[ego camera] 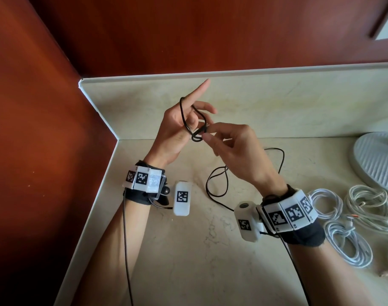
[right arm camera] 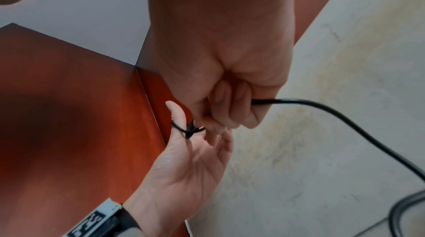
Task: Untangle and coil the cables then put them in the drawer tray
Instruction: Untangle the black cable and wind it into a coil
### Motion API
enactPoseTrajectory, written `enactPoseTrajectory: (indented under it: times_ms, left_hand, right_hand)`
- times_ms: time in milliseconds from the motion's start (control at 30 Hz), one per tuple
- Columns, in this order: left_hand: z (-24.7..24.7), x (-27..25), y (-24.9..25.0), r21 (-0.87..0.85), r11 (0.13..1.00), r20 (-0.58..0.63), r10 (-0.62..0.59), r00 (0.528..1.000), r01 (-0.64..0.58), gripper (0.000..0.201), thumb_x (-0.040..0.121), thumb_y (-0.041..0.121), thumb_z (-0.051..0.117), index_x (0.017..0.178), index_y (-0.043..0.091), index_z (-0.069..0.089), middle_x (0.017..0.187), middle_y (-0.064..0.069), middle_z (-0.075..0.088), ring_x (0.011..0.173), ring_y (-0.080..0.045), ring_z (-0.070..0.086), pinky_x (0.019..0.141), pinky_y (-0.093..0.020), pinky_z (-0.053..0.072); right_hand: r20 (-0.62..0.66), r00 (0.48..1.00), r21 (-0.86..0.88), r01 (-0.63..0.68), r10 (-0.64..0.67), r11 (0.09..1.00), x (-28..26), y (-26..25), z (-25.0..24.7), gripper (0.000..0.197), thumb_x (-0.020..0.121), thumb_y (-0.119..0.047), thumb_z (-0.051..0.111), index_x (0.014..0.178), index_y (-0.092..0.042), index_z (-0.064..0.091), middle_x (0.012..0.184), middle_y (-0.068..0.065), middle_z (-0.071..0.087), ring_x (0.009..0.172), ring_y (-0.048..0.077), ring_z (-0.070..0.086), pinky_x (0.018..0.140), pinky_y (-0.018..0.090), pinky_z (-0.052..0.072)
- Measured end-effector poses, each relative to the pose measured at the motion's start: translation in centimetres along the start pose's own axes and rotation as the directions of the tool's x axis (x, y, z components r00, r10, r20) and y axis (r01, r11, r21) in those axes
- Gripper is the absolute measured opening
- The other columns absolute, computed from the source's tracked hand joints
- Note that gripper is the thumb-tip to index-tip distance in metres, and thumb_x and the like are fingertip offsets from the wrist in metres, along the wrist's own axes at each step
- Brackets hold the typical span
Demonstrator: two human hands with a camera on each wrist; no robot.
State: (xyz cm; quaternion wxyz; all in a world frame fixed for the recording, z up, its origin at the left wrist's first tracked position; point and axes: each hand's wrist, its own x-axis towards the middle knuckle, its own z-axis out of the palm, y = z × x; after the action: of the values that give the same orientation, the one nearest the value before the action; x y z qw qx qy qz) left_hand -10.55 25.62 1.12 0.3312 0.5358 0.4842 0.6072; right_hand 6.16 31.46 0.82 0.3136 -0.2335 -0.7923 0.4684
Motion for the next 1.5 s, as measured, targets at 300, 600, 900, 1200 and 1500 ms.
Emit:
enactPoseTrajectory:
  times_ms: [300,600,900,1200,1500]
  left_hand:
    - [-0.6,-0.1,0.5,0.044,0.999,0.026,0.011,1.000,-0.013,0.115,0.075,0.081,0.057,0.162,0.012,0.028,0.120,-0.013,0.065,0.091,-0.024,0.065,0.071,-0.034,0.054]
    - [-1.1,-0.2,0.4,0.066,0.995,0.173,-0.091,0.981,0.080,0.126,0.066,0.083,0.062,0.165,0.020,0.016,0.135,-0.012,0.063,0.081,-0.036,0.058,0.072,-0.032,0.052]
    - [-0.4,-0.3,0.9,0.068,0.996,0.079,-0.070,0.994,0.064,0.111,0.071,0.065,0.061,0.163,0.016,0.026,0.108,-0.008,0.065,0.062,-0.024,0.055,0.047,-0.030,0.042]
    - [-0.4,-0.3,1.2,0.071,0.992,0.012,-0.102,0.995,0.101,0.104,0.076,0.052,0.072,0.162,0.014,0.027,0.081,0.000,0.062,0.054,-0.018,0.051,0.040,-0.024,0.038]
    - [-0.2,-0.1,-0.3,0.097,0.988,0.051,-0.124,0.991,0.118,0.109,0.080,0.065,0.073,0.162,0.012,0.026,0.107,-0.004,0.051,0.066,-0.006,0.052,0.065,-0.022,0.048]
  right_hand:
    - [0.051,0.999,0.038,-0.002,0.000,0.999,-0.1,-0.7,0.1,0.029,0.107,-0.015,0.055,0.085,-0.007,0.072,0.049,-0.010,0.024,0.046,0.010,0.016,0.047,0.021,0.016]
    - [-0.005,0.994,0.074,-0.107,0.108,0.991,-0.2,-1.4,0.2,0.033,0.099,-0.011,0.060,0.069,-0.004,0.071,0.044,-0.008,0.030,0.044,0.010,0.019,0.044,0.021,0.018]
    - [0.003,0.991,0.166,-0.133,0.134,0.977,-0.4,-1.9,0.6,0.030,0.101,0.001,0.046,0.077,0.004,0.065,0.046,-0.020,0.055,0.045,0.000,0.047,0.049,0.010,0.031]
    - [-0.022,0.994,0.253,-0.101,0.111,0.962,-0.1,-1.1,0.6,0.012,0.101,0.001,0.048,0.101,-0.003,0.060,0.069,0.003,0.072,0.050,0.011,0.045,0.050,0.021,0.036]
    - [0.005,1.000,-0.115,-0.013,0.014,0.993,-0.1,-0.8,0.6,0.044,0.096,-0.008,0.054,0.059,-0.032,0.053,0.050,0.000,0.041,0.048,0.010,0.029,0.050,0.021,0.027]
